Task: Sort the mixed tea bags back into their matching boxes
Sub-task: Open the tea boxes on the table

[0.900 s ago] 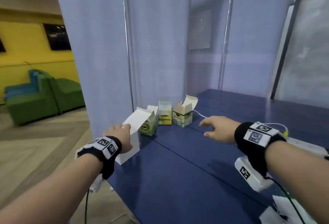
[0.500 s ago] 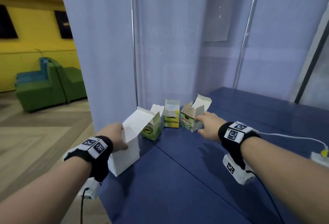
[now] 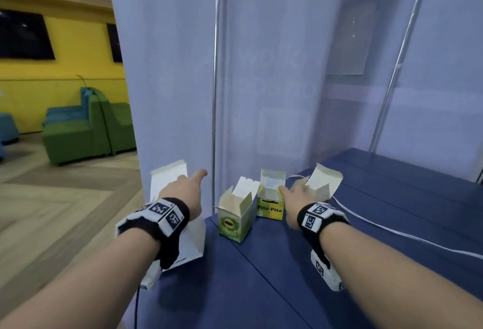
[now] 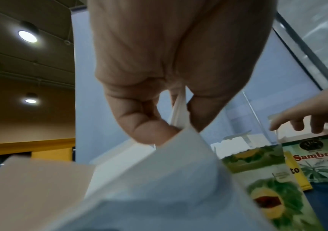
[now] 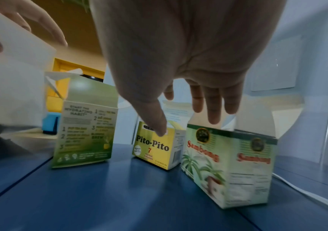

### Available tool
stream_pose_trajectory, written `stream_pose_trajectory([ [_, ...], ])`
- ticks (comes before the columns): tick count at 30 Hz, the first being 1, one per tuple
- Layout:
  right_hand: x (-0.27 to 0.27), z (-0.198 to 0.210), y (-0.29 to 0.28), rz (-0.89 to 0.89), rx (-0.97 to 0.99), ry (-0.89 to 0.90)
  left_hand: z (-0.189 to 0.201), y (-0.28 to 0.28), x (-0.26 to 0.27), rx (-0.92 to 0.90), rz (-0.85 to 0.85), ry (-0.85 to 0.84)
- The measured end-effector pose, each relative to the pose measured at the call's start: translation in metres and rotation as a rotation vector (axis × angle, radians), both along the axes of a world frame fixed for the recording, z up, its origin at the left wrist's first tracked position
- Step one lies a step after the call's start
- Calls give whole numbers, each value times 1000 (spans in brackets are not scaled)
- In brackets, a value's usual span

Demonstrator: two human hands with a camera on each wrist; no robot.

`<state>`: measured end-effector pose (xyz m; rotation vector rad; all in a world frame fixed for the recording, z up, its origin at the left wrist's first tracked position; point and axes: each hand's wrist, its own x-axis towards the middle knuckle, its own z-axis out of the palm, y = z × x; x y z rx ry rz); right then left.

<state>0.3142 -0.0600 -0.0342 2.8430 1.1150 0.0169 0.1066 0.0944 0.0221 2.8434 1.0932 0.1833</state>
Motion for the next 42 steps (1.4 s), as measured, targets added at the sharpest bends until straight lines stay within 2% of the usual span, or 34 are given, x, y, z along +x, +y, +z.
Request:
stream_pose_trajectory([
  [3, 15, -9, 9, -107, 5, -14, -4, -4, 26, -36, -82, 215],
  [6, 27, -14, 13, -128, -1, -62, -9, -10, 47, -47, -143, 311],
  [13, 51, -29, 12, -73, -84, 65, -15, -14, 67, -56, -135, 352],
  [20, 40, -37, 21, 58, 39, 38, -28, -23, 80, 11, -85, 280],
  [26, 27, -34, 14, 93, 103, 46, -38, -26, 77, 43, -107, 259],
  [27, 29, -26, -24, 51, 119, 67, -31, -50, 82, 33, -145, 247],
  [31, 31, -6, -65, 16, 303, 192, -16, -45, 72, 28, -198, 190],
  [34, 30, 24, -142, 25, 301, 125, -3, -75, 75, 31, -273, 132],
  [38, 16, 55, -269, 1, 246, 22, 14, -156, 94, 7, -424, 36],
  [42, -24, 69, -403, -79, 27, -17, 15, -266, 106, -37, -683, 21],
])
